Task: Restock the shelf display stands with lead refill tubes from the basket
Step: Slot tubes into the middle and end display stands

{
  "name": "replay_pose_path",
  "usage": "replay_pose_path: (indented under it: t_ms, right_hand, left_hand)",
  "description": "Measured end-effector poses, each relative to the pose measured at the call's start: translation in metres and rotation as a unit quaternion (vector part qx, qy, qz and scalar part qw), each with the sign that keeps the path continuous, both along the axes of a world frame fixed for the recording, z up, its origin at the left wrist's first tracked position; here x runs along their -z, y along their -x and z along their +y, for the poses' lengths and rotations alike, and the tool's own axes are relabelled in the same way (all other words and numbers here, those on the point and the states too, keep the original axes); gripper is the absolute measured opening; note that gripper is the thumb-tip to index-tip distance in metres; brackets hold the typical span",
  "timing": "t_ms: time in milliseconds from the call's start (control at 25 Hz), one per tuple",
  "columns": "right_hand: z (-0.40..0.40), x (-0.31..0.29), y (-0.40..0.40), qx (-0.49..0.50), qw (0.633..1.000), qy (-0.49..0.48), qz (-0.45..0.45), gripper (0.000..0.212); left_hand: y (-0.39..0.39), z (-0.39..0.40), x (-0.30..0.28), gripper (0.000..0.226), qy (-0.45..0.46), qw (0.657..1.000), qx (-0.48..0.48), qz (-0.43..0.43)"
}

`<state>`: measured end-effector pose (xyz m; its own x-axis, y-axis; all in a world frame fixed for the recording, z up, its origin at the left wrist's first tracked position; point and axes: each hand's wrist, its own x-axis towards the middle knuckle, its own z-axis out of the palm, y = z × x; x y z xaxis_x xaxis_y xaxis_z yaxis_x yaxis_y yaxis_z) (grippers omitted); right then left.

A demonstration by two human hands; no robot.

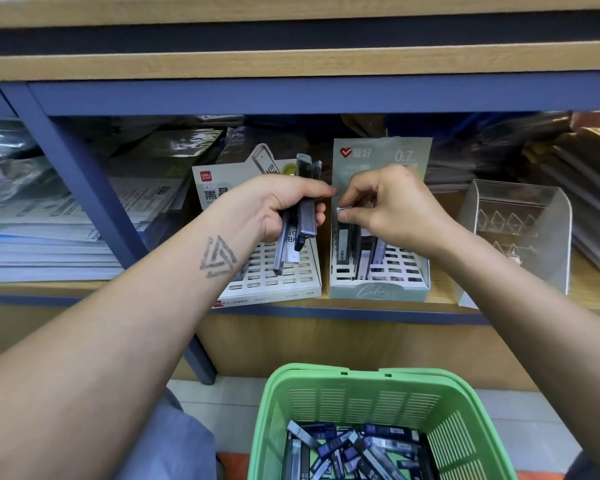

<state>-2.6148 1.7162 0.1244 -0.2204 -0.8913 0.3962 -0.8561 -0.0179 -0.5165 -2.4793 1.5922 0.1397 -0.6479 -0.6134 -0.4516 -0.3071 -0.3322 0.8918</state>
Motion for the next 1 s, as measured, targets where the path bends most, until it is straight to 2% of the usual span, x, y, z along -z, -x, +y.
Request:
replay_pose_path:
  t_ms: [160,320,520,600,640,720,800,840,920,1000]
  right_hand:
    - [-0.002,0.008,0.003,0.025,0.999,-0.006,0.033,0.004]
    - [-0.007,0.011,0.007,0.051,0.985,0.016,0.165,0.015]
    - [-0.008,0.013,0.007,0.046,0.983,-0.053,0.167,0.024]
    - [-0.007,0.012,0.007,0.048,0.983,-0.052,0.169,0.023]
    - [-0.008,0.010,0.006,0.052,0.988,-0.034,0.141,0.022]
    - [-0.006,0.003,0.004,0.063,0.998,0.007,-0.013,0.020]
    - [-0.006,-0.005,0.000,0.054,0.975,0.024,-0.215,0.016]
    - [-0.006,-0.007,-0.002,0.052,0.959,0.023,-0.277,0.017]
    - [-0.007,-0.007,-0.006,0.071,0.945,0.008,-0.320,0.029]
    - [-0.009,-0.005,-0.008,0.118,0.947,0.004,-0.300,0.038]
  left_hand:
    - [-0.001,0.000,-0.001,0.022,0.001,1.000,0.001,-0.004]
    - [-0.002,-0.001,-0.001,0.021,0.001,1.000,0.002,-0.006]
    - [0.001,0.000,0.003,0.023,0.009,1.000,0.001,-0.013]
    - [0.002,0.001,0.004,0.024,0.014,1.000,0.010,-0.019]
    - [0.001,0.003,0.004,0.023,0.019,0.999,0.016,-0.024]
    - [0.001,0.008,0.005,0.022,0.031,0.998,0.032,-0.034]
    - [0.001,0.014,0.004,0.022,0.050,0.997,0.050,-0.041]
    - [0.001,0.018,0.004,0.022,0.063,0.995,0.060,-0.040]
    - [0.003,0.028,0.003,0.020,0.087,0.993,0.079,-0.024]
    - [0.006,0.038,0.002,0.019,0.104,0.990,0.091,0.003]
